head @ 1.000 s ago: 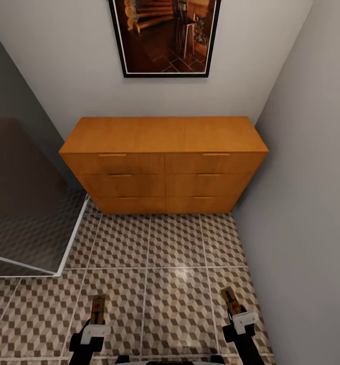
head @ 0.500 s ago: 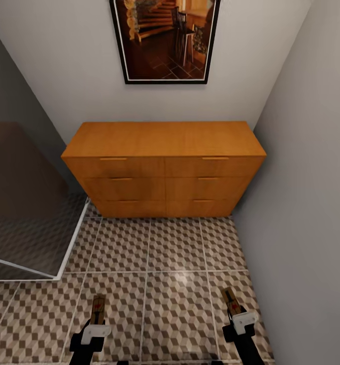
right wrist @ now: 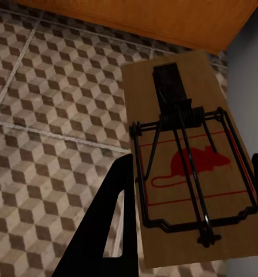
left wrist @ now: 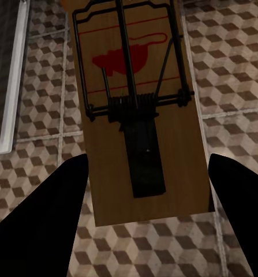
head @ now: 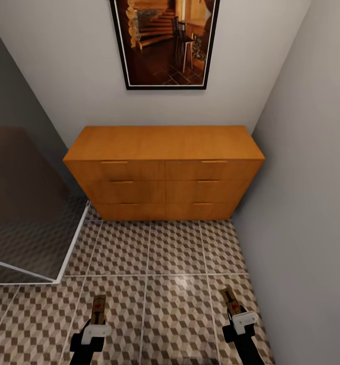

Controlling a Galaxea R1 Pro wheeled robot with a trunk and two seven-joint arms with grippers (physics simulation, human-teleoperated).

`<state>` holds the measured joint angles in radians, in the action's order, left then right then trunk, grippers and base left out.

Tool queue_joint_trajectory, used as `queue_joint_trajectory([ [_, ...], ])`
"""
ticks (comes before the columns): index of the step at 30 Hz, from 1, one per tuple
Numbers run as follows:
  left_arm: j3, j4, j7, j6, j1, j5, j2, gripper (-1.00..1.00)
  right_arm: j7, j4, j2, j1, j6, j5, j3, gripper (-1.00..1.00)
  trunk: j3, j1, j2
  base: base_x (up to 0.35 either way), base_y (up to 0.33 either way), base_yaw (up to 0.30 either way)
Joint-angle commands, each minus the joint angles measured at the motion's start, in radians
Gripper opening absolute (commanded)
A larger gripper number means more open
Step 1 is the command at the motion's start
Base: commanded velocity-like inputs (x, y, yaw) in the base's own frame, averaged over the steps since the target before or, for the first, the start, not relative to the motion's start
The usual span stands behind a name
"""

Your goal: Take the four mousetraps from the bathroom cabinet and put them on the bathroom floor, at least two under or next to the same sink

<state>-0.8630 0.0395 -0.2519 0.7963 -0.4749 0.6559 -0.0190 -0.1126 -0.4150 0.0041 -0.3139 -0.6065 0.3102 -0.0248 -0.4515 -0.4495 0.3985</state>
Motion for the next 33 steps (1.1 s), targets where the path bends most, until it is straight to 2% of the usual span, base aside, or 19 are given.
queue_joint_trajectory([
  [1,-0.008,0.002,-0.009,0.002,-0.001,-0.002,0.001,-1.00,-0.004,0.001,0.000,-0.001,-0.002,0.009,-0.003,-1.00,0.000,-0.001,0.001,0.000,0.000,0.000],
  [33,-0.008,0.002,-0.009,0.000,-0.001,-0.002,0.001,-1.00,-0.004,0.001,0.000,-0.001,-0.002,0.009,-0.003,-1.00,0.043,-0.001,0.001,0.000,0.000,0.000],
])
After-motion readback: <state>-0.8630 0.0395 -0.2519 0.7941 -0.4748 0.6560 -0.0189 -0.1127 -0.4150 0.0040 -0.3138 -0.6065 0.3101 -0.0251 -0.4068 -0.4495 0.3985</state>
